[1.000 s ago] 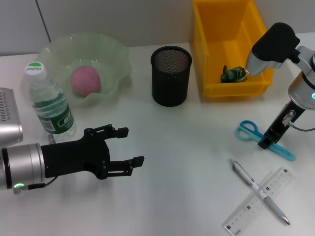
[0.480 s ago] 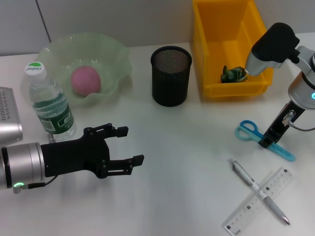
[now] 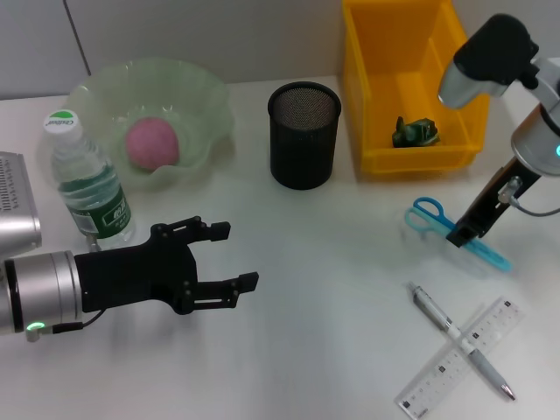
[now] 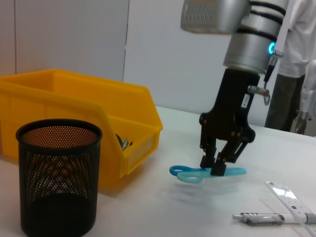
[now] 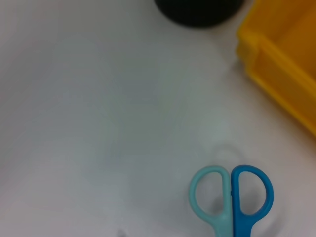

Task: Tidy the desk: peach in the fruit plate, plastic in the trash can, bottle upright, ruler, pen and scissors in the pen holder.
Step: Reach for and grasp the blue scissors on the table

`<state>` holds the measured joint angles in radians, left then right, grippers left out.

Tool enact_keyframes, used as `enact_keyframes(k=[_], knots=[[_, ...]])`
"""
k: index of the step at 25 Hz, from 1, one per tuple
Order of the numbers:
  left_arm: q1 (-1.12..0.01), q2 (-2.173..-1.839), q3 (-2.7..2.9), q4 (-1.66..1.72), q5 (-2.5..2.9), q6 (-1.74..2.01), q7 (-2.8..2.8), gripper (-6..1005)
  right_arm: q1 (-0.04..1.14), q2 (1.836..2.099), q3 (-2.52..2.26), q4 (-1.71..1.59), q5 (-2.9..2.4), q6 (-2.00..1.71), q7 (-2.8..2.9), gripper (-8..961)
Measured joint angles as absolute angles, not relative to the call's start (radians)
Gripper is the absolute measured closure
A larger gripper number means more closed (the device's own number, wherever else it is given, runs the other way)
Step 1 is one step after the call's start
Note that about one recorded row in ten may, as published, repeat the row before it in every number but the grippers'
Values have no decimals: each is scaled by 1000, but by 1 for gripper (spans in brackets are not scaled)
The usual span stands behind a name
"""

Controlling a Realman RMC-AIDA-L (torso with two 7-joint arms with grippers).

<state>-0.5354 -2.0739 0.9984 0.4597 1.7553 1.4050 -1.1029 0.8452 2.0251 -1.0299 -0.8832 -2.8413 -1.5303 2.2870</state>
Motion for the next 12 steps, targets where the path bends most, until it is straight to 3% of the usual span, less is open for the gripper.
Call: enact_keyframes(k=[12], knots=[[-541,-2072,993,457,1755,1405,-1104,138,823,2006,-882,-981,-2669,-1716,2128,749]])
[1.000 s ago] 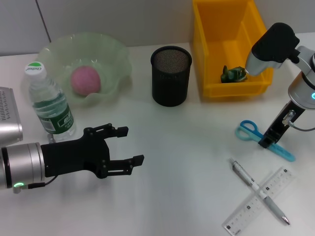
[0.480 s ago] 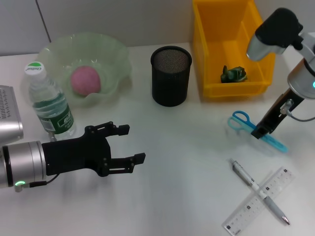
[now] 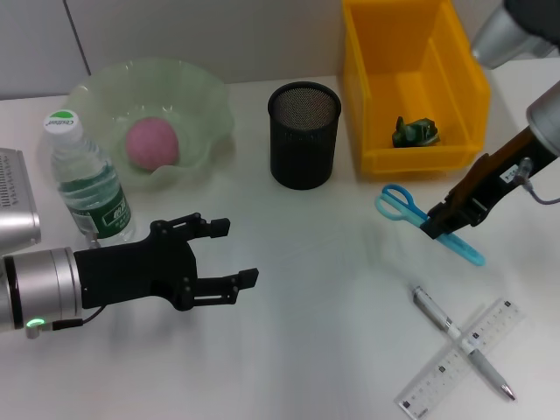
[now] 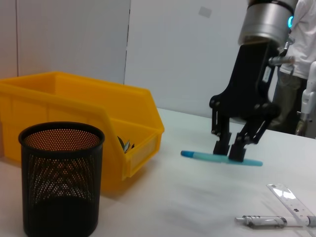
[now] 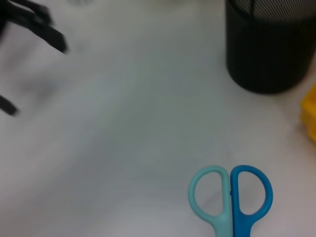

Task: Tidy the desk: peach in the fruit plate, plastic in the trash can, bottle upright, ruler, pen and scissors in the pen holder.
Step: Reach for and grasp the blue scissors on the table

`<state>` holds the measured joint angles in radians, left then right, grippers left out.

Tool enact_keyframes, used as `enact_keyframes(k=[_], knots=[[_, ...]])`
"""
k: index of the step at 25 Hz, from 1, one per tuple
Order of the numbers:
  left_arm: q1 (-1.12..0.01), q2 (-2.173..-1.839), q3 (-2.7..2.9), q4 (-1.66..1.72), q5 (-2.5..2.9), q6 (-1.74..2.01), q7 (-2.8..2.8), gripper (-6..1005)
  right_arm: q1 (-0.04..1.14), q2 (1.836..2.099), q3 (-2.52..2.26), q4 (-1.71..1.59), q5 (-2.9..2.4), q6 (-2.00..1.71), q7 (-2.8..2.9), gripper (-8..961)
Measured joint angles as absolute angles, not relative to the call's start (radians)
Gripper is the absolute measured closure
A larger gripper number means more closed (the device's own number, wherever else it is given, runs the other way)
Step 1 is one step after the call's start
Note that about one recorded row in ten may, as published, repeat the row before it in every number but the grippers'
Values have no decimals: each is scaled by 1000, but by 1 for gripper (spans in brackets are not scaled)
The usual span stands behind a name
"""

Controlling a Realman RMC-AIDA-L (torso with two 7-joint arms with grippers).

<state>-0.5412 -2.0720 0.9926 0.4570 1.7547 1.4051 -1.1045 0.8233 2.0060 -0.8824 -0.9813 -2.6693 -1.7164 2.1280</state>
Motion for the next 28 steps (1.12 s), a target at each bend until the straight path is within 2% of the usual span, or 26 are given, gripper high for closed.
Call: enact_keyframes(k=[5,6,7,11,19,24,28], knots=[[-544,-2070,992,458,1751,1405,-1107,138,790,1972,-819,-975,-2527,-1783,2052,752],[-544,-2070,992,458,1747,1405,-1106,138,769,1953,-800,-964,-2455,-1799,2023,752],[-544,-2070,992,458,1747,1405,-1106,138,769,1953,-800,-964,-2455,-1799,2023,753],[-545,-2069,992,457,1744,1405,-1105,138,712,1927,-769,-930,-2261,-1817,1930,755],[-551,-2069,992,457,1744,1405,-1106,138,662,1928,-730,-869,-2056,-1810,1762,759],[-552,-2069,992,457,1743,1404,-1105,138,658,1933,-709,-814,-1997,-1778,1699,860],[-552,-2069,991,457,1743,1404,-1105,138,668,1934,-709,-786,-1994,-1768,1681,861]])
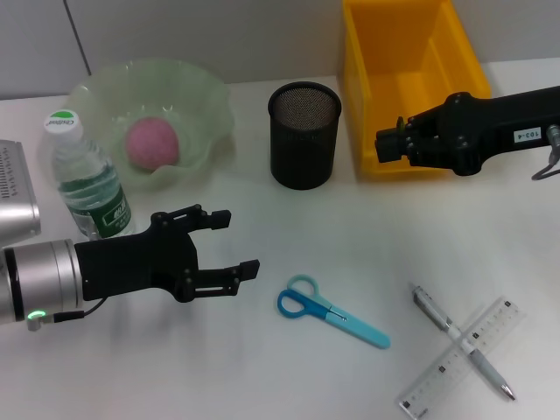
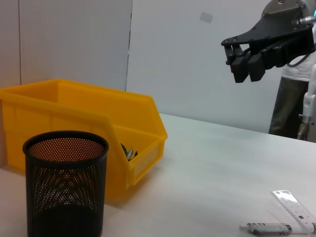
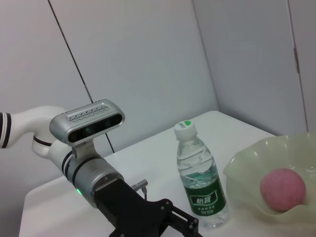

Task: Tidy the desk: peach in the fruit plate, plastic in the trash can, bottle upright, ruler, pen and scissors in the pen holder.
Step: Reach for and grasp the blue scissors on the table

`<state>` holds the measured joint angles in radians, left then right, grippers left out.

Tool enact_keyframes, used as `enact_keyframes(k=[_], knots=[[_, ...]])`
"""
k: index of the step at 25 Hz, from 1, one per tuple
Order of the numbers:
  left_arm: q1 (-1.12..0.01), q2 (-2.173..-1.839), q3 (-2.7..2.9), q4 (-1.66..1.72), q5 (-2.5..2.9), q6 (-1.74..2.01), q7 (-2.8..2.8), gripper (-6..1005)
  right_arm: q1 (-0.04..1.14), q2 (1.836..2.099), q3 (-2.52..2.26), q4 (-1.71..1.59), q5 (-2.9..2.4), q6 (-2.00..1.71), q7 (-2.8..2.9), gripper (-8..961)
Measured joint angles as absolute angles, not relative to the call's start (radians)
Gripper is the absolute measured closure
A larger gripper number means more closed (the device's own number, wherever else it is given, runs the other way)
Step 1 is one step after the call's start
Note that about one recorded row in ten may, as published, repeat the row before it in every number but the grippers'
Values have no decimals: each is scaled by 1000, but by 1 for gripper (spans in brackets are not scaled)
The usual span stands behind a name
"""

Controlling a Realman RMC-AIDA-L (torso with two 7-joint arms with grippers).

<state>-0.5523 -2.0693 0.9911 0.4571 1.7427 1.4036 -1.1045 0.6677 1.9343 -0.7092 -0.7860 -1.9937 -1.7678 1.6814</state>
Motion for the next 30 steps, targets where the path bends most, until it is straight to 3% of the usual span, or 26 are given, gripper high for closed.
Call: enact_keyframes(k=[15,21,24,30], knots=[[-551,-2066,991,457,1715,1404,-1104,138,729,1948,-820,-784,-2035,-1763,1777,848],[-552,-2065,991,463,1715,1403,-1105,138,747,1952,-883,-827,-2043,-1761,1852,655],[-553,-2065,984,465,1715,1403,-1106,138,758,1959,-934,-872,-2074,-1766,1915,487],[-550,-2065,977,467,1715,1402,-1105,138,806,2011,-1010,-993,-2283,-1750,2108,269]])
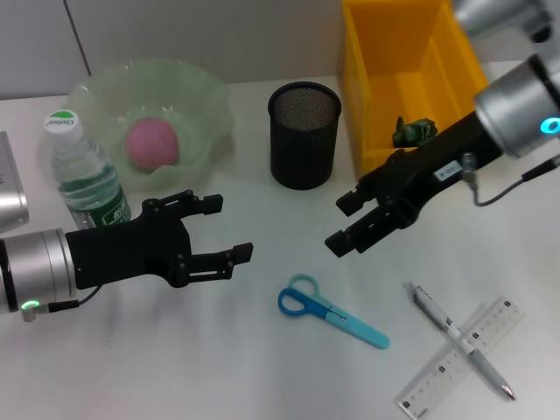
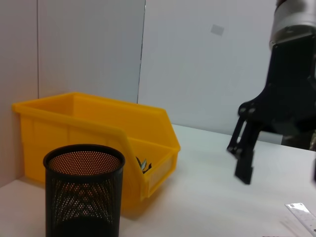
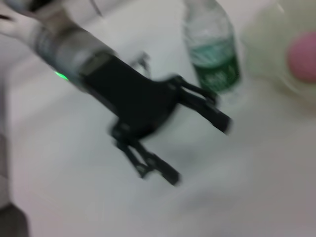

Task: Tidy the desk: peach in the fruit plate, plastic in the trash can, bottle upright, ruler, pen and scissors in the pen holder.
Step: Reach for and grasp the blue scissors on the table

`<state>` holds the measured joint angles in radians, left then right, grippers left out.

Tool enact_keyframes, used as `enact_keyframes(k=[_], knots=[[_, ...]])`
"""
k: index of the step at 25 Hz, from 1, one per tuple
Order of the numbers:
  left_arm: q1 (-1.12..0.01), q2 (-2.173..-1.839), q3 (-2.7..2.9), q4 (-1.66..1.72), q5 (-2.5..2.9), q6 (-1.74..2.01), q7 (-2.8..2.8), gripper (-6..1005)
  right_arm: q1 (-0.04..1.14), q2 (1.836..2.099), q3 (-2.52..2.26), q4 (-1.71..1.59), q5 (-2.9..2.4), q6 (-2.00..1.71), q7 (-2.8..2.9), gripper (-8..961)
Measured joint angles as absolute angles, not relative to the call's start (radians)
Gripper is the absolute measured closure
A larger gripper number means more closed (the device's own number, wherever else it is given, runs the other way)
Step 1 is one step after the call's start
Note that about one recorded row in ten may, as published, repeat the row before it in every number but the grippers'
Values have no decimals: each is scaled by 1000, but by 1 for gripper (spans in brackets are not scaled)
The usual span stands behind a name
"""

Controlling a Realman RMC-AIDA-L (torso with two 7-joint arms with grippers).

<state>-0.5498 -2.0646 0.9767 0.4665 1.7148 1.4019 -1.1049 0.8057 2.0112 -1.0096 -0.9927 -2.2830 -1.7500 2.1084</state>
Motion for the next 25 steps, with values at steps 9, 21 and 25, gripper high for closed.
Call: enact_keyframes(k=[9,21,25], knots=[[-535,-2063,981,468,1723,1408,-1092,138,913,2064,-1135,-1018,-2508,-1749,2323,161],[-495,-2060,988,478,1781,1414,-1060,138,979,2084,-1358,-971,-2540,-1737,2475,155],[-479,-2063,989,479,1782,1421,-1017,138,983,2087,-1451,-964,-2536,-1718,2521,156]])
